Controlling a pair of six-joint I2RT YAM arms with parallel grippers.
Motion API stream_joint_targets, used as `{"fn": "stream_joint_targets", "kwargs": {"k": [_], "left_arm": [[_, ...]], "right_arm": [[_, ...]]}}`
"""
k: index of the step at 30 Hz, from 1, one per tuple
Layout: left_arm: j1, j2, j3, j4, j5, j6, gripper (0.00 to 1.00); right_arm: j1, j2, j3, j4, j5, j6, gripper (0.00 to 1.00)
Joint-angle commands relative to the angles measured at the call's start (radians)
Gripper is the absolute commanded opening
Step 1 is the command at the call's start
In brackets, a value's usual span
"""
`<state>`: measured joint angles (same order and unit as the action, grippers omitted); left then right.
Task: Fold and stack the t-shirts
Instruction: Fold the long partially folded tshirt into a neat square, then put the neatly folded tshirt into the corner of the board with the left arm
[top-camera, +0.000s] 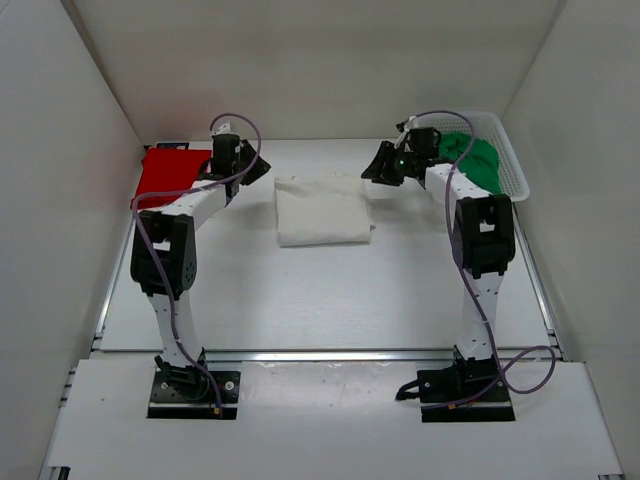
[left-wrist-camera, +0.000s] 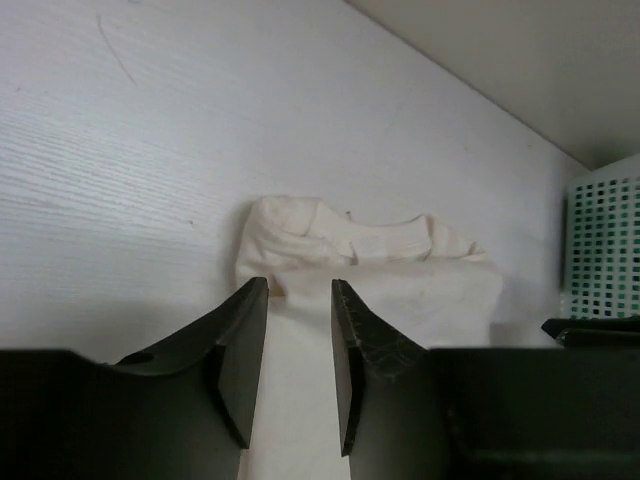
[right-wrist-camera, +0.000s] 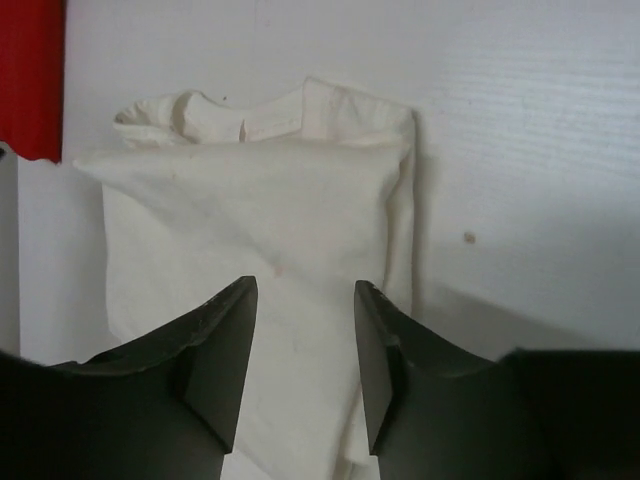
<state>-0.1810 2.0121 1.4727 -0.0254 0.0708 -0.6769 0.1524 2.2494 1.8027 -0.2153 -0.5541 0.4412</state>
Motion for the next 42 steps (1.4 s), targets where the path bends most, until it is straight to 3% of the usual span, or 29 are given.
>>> {"fn": "stream_joint_targets", "kwargs": {"k": [1, 3, 6, 14, 20, 23, 27, 31, 42], "left_arm": [[-0.066, -0.14, -0.052, 0.084, 0.021, 0.007, 0.41], [-0.148, -0.153, -0.115, 0.108, 0.027, 0.019, 0.4], [-0.222, -0.138, -0.208, 0.137, 0.017, 0.037, 0.38], [-0.235, -0.173, -0.585, 0.336, 0.058, -0.068, 0.31], [-0.27, -0.323, -0.845, 0.419, 0.081, -0.087, 0.31], [-0.281, -0.409, -0.911, 0.432, 0.11, -0.119, 0.32], [-0.269, -0.502, -0.835, 0.372, 0.133, -0.121, 0.35], [-0.223, -0.484, -0.726, 0.334, 0.132, -0.105, 0.34], [-0.111, -0.061, -0.347, 0.303, 0.156, -0.119, 0.33]], "right_arm": [[0.036, -0.194, -0.136, 0.103, 0.063, -0.013, 0.41], [0.073, -0.252, -0.238, 0.184, 0.056, 0.013, 0.17], [0.125, -0.296, -0.417, 0.287, 0.033, 0.039, 0.03], [0.165, -0.249, -0.624, 0.335, 0.032, 0.056, 0.0], [0.188, -0.396, -0.926, 0.462, 0.036, 0.084, 0.0], [0.194, -0.441, -0.967, 0.465, 0.008, 0.079, 0.0], [0.188, -0.511, -0.896, 0.395, -0.004, 0.065, 0.01], [0.171, -0.498, -0.803, 0.387, -0.05, 0.068, 0.0], [0.084, -0.082, -0.311, 0.26, -0.138, 0.068, 0.0]]}}
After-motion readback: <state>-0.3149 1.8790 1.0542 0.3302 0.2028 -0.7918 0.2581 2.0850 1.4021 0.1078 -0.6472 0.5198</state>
